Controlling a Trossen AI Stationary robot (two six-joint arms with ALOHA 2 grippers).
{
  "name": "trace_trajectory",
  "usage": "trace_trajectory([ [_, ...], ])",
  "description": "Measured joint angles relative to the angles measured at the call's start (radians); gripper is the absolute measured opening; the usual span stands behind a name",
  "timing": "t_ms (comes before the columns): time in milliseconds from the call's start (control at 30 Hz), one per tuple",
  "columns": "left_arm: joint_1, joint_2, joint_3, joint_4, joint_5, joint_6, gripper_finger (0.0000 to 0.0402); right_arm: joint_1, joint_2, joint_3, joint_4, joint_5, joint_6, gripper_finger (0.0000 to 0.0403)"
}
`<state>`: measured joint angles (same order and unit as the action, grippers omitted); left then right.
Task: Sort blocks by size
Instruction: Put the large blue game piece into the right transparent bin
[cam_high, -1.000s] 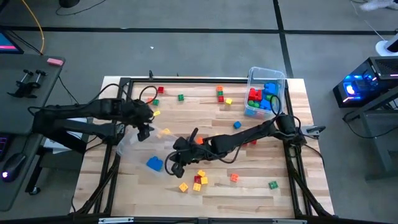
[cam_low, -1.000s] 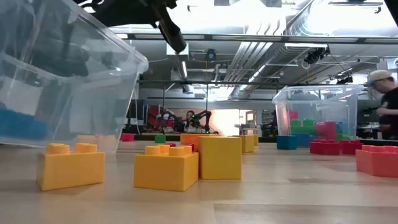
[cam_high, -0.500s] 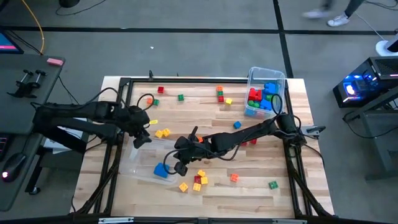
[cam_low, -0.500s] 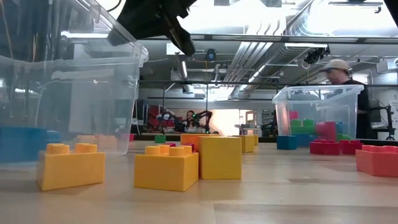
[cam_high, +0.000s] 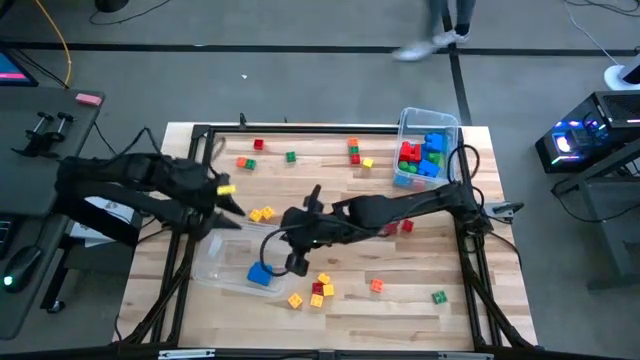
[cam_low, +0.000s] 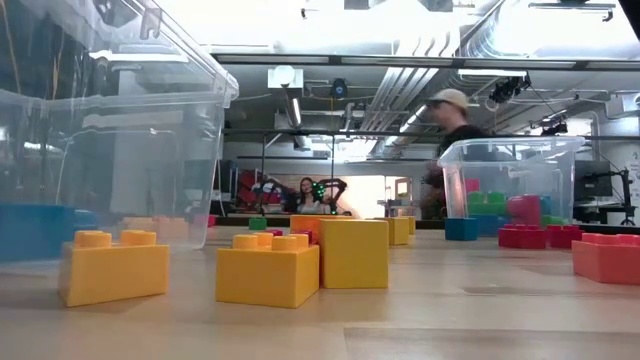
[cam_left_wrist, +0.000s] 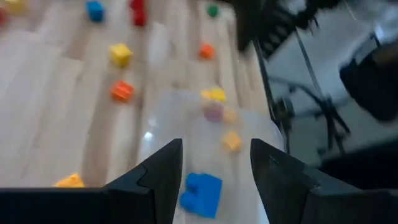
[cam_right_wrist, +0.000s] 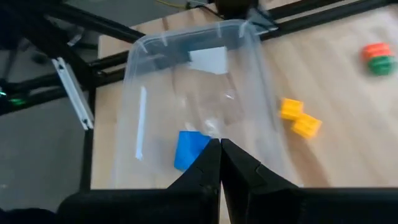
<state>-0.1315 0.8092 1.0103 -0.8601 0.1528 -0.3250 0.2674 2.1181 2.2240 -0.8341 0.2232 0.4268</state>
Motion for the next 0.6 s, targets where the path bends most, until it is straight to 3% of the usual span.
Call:
trace_trajectory([
  [167,-0.204,0.073,-0.002,0.034,0.009,-0.013,0.0174,0.053,-0.004,0.136,-0.344,0.103,0.062,0.0],
  [333,-0.392,0.129,-0.001,0.18,-0.006,0.094,0.0174,0.132,-0.098,0.024,-0.545,0.187,0.28,0.0],
  [433,-0.419,0.16,-0.001,0.179,-0.11,0.229,0.0174,0.185,-0.154,-0.048,-0.605,0.255,0.437,0.0],
  [600,-0.385,0.228,-0.001,0.18,-0.118,0.41,0.0174,0.256,-0.244,-0.164,-0.622,0.351,0.667,0.0],
])
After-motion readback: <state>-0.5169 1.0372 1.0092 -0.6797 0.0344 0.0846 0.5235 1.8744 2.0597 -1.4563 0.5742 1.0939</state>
